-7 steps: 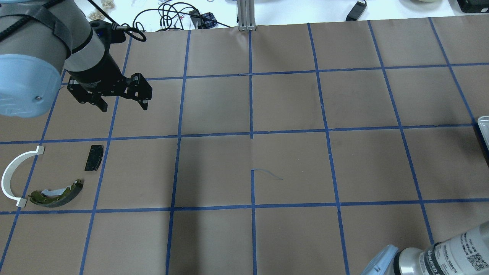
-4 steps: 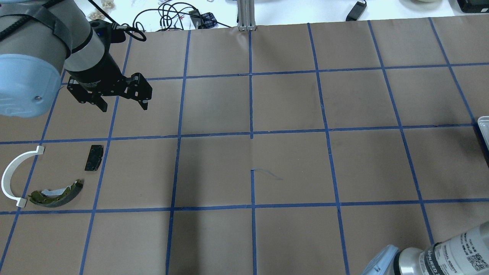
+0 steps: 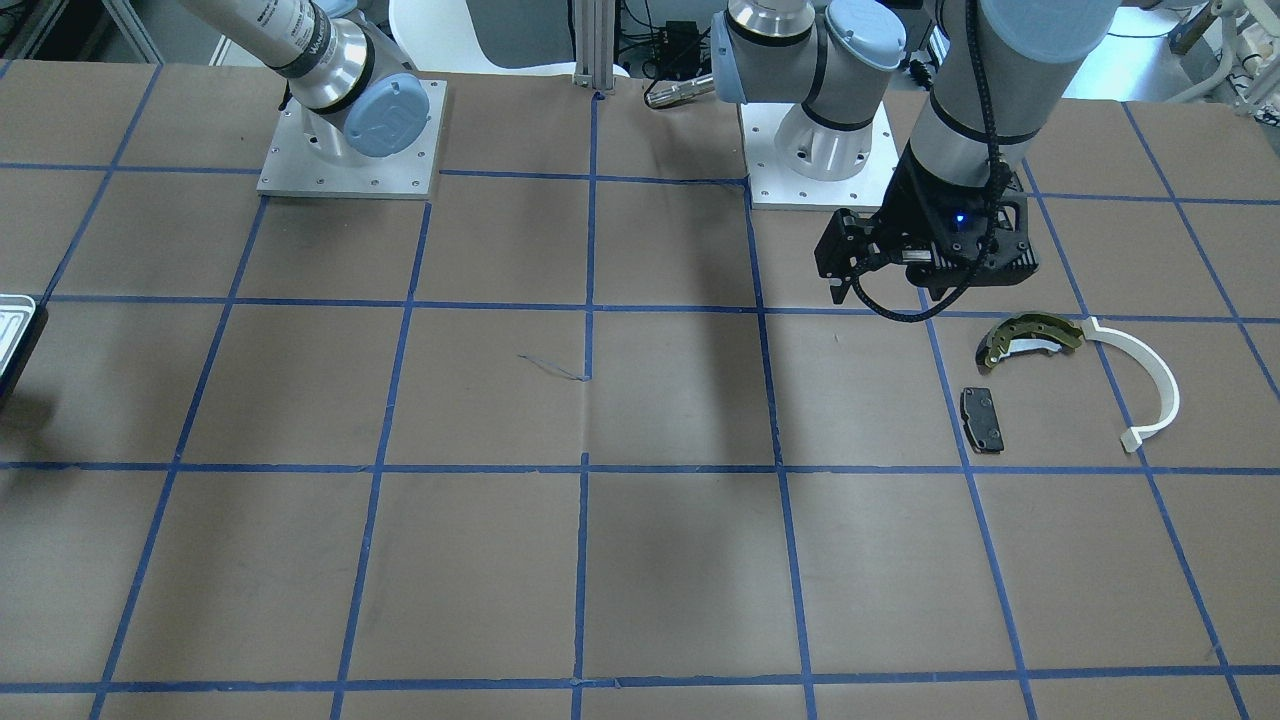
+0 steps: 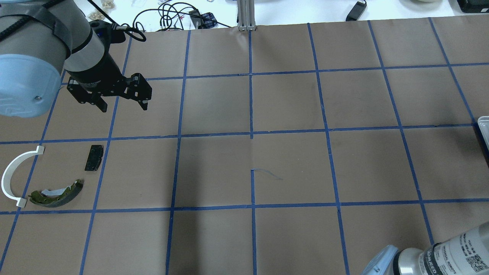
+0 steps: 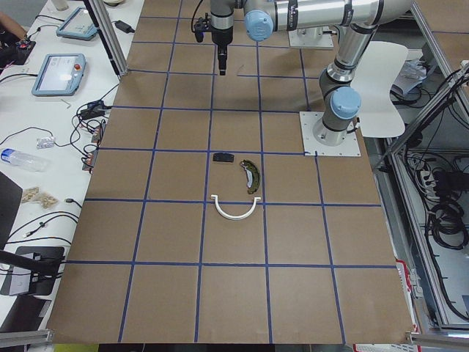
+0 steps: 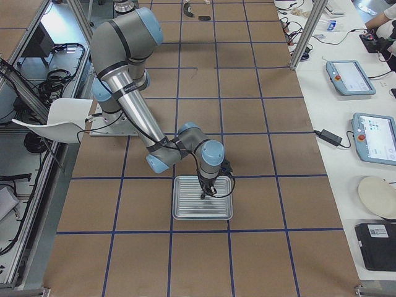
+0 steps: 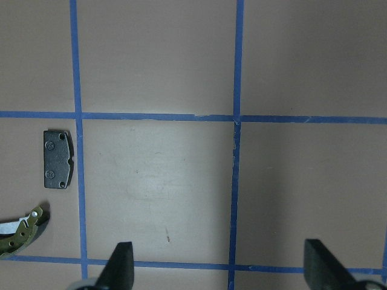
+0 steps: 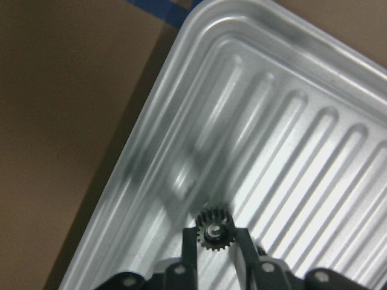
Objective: Place bearing gear from tray to pile
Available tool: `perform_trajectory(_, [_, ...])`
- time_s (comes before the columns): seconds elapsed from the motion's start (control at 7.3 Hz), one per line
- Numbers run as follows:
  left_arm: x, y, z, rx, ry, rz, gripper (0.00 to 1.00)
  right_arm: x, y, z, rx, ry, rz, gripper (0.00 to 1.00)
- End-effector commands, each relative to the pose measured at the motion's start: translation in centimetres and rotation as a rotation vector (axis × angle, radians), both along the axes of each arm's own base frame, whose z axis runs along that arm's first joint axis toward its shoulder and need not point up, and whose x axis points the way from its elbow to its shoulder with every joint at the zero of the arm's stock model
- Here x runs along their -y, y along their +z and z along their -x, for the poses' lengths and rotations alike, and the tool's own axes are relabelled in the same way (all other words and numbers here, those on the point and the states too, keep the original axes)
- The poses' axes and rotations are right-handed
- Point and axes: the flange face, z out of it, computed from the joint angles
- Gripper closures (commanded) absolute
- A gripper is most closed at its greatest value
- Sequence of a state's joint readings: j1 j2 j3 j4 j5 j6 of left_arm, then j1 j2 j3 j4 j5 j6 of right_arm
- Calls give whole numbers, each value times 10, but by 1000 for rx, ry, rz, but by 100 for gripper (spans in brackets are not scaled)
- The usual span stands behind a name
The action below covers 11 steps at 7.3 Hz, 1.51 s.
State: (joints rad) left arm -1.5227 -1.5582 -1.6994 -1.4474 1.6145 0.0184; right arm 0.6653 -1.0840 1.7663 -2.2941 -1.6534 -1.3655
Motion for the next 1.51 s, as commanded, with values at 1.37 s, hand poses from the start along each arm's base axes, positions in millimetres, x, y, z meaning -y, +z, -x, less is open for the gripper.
perform_trajectory(1.37, [-1,-2,-2,16,1,1,0,1,61,-767,57,-477,139,100])
